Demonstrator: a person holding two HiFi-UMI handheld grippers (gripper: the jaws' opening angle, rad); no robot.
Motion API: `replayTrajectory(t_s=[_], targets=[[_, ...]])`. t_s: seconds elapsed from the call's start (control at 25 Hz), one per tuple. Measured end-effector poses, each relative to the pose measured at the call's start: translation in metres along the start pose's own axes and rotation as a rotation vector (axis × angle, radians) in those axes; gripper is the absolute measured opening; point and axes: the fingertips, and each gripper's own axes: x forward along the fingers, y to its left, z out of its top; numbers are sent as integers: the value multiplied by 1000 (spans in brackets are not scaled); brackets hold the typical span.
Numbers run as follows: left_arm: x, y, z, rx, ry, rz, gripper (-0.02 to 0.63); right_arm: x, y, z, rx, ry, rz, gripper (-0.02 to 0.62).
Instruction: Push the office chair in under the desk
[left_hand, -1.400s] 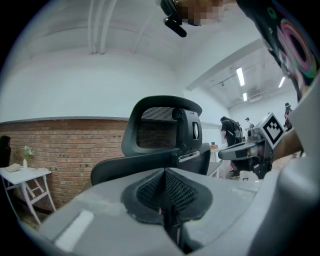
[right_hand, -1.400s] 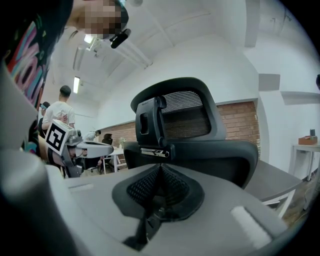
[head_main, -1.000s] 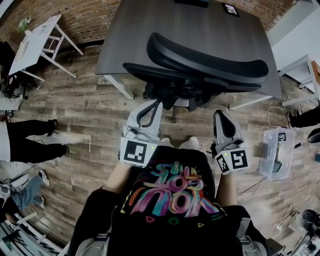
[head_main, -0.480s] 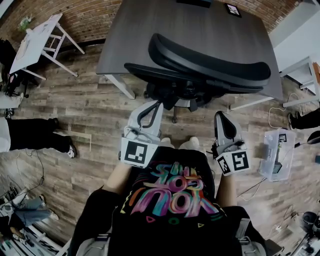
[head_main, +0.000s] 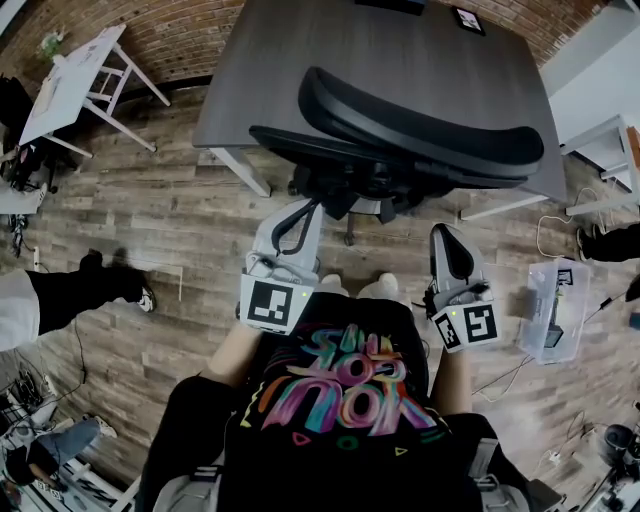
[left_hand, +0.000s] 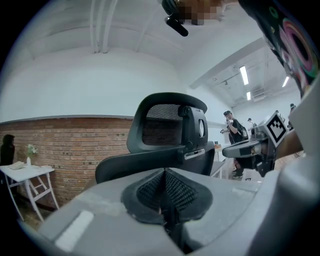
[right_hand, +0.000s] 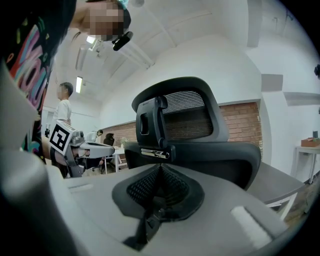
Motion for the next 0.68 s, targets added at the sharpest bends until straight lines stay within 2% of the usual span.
replayTrajectory(t_s=[0.24,0.44,0.68], targets=[[-1,2,0,-6,0,-4,2,-3,-2,-1,3,-4,-1,2],[-1,-5,2,-17,3,-62,2,-6,-3,1,3,-4,-4,2],[0,-1,8,-5,6,-93,2,-5,-4,2,-10,4,-7,1]])
